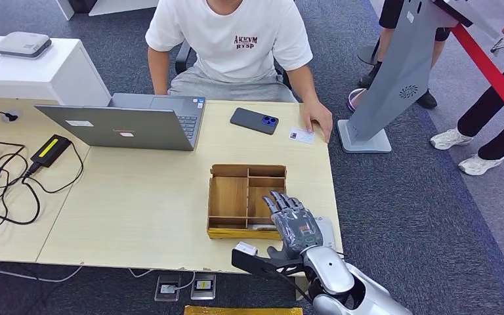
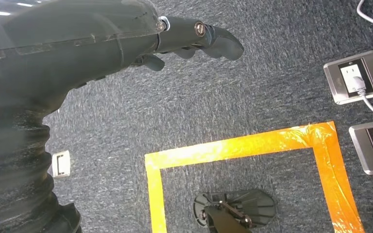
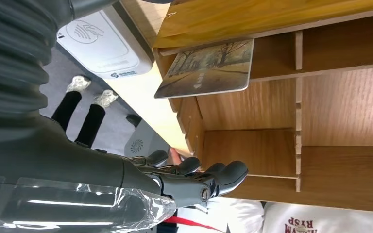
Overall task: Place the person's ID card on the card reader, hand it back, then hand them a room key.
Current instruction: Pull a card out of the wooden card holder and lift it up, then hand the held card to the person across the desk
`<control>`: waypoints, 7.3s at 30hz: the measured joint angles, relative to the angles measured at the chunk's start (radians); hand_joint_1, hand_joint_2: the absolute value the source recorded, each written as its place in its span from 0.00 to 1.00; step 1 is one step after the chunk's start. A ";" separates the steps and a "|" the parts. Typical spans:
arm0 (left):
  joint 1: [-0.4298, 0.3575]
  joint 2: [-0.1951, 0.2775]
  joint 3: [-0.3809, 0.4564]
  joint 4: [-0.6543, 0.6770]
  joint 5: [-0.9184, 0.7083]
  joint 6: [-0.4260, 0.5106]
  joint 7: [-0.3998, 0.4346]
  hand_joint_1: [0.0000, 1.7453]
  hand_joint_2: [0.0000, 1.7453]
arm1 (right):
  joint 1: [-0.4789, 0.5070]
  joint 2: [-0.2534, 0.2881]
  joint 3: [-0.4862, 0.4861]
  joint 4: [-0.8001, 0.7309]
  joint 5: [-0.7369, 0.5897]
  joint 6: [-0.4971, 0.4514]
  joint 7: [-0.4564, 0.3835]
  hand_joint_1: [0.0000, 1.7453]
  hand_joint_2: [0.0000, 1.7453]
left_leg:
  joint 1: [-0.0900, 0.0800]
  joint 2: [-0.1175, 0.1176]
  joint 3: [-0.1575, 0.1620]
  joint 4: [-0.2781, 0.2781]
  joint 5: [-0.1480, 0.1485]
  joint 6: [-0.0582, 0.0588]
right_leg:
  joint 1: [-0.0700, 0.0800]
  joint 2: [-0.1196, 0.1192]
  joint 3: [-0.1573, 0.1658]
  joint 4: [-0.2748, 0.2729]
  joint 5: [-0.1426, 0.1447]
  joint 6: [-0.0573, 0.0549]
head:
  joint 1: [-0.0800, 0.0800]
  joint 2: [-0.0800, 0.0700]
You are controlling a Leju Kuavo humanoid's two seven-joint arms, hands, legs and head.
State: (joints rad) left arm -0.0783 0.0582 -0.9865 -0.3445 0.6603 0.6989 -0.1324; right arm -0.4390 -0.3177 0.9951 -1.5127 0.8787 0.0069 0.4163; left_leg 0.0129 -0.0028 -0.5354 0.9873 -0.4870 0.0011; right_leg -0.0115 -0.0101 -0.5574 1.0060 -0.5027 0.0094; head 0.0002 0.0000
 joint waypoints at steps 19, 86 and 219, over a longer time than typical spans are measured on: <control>-0.001 0.000 0.000 0.000 -0.019 0.000 0.000 0.00 1.00 | -0.017 0.019 0.023 0.042 -0.008 -0.043 -0.023 0.00 1.00 | 0.000 0.000 0.000 0.000 0.000 0.000 | 0.000 0.000 0.000 0.000 0.000 0.000 | 0.000 0.000; 0.014 -0.019 0.026 0.000 -0.053 0.000 -0.032 0.00 1.00 | -0.183 0.029 -0.062 -0.095 0.132 -0.270 0.051 1.00 1.00 | 0.000 0.000 0.001 0.000 0.000 0.000 | 0.000 0.002 0.000 0.000 0.000 0.000 | 0.000 0.000; 0.033 -0.142 0.513 0.089 -0.424 0.000 0.043 0.00 1.00 | 0.491 0.176 -1.525 0.129 0.360 -0.690 -0.314 0.00 1.00 | 0.000 0.004 0.001 0.001 -0.002 0.001 | -0.001 0.005 -0.001 -0.002 0.002 0.000 | 0.000 0.000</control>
State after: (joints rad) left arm -0.0450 -0.0836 -0.4740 -0.2553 0.2362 0.6989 -0.0891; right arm 0.0516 -0.1422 -0.5299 -1.3838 1.2386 -0.6828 0.1027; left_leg 0.0124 0.0016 -0.5342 0.9878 -0.4893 0.0025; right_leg -0.0120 -0.0052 -0.5585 1.0039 -0.5009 0.0098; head 0.0001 0.0000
